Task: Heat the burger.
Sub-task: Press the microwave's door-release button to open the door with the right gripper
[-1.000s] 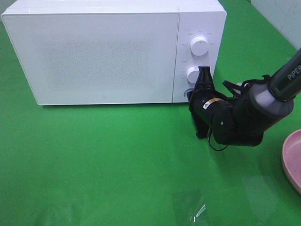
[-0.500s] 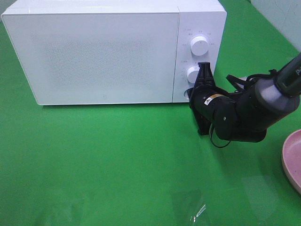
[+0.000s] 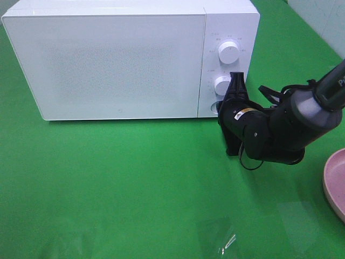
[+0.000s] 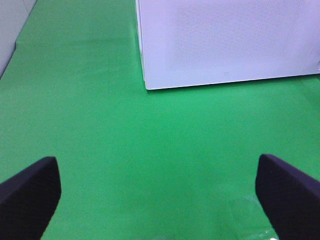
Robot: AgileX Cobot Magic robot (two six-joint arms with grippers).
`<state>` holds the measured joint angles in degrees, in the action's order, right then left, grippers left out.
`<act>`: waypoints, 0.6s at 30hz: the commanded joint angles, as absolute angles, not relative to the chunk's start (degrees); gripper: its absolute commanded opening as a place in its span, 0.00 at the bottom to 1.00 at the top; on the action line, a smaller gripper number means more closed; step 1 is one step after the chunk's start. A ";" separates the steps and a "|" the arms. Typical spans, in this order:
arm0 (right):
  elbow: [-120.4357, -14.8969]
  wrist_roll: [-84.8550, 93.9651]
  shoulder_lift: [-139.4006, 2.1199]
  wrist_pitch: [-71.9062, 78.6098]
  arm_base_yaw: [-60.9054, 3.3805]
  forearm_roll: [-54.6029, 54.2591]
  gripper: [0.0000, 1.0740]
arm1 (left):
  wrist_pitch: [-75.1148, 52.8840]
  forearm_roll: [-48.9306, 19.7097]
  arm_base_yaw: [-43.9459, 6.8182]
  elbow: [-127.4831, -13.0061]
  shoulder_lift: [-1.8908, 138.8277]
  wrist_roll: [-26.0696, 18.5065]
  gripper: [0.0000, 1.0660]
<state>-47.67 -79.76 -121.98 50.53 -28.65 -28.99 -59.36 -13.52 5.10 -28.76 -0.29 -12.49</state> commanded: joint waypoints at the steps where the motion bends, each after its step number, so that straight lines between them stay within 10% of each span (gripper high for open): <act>1: -50.19 -79.41 -120.78 59.76 -27.44 -32.20 0.00 | -58.96 -13.58 5.27 -28.65 -1.38 -12.49 0.92; 18: -55.52 -75.57 -123.47 75.69 -27.27 -31.80 0.00 | -58.96 -13.52 5.27 -28.65 -1.38 -12.49 0.92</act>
<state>-50.53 -77.92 -124.73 53.40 -29.45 -30.60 -59.36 -13.52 5.10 -28.76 -0.29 -12.49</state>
